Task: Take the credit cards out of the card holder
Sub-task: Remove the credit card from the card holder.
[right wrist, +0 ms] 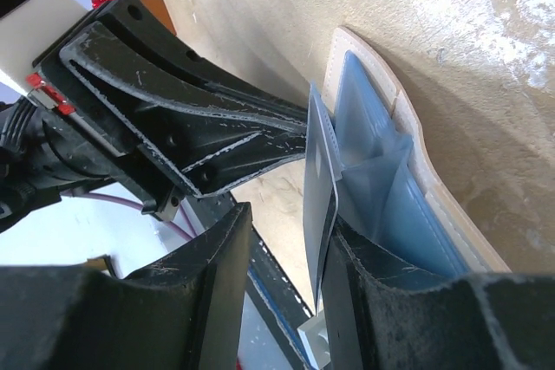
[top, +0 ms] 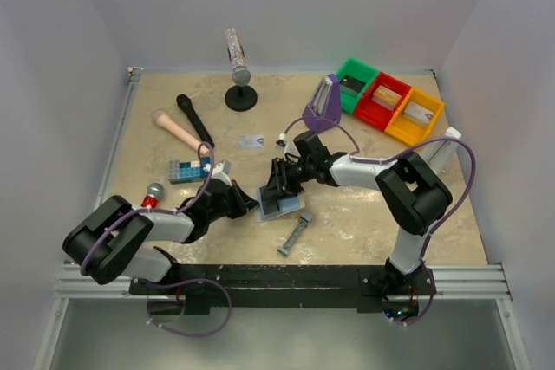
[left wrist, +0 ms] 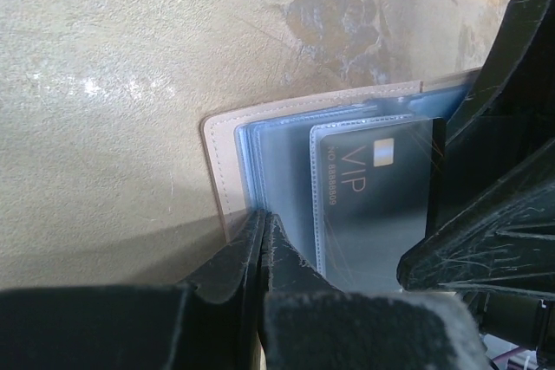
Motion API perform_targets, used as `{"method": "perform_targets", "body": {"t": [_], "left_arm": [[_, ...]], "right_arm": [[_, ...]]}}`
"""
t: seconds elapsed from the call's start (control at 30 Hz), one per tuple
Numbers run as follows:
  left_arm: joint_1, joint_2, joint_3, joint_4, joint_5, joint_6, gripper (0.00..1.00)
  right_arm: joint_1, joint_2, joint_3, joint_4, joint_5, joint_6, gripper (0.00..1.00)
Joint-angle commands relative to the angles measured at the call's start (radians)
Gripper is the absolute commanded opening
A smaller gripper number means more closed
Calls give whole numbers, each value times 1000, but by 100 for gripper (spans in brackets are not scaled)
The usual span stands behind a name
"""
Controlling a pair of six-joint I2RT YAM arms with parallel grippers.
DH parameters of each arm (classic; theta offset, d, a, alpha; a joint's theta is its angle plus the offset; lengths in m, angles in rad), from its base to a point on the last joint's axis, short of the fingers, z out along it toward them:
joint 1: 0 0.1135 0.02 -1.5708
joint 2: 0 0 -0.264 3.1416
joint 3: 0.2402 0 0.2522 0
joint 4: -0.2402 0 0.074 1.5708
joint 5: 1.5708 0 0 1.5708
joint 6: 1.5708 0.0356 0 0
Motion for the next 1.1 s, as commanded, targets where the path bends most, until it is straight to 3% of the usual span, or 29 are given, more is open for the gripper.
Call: {"method": "perform_targets", "body": {"t": [0.0, 0.8, 1.07], "left_arm": [[-11, 45, -29, -78, -23, 12, 0], [-11, 64, -47, -66, -32, 12, 0], [-11, 50, -53, -65, -35, 10, 0]], "right_arm": [[-8, -53, -3, 0, -18, -24, 40], [-38, -118, -29, -74, 14, -71, 37], [-42, -124, -35, -82, 24, -76, 31]]}}
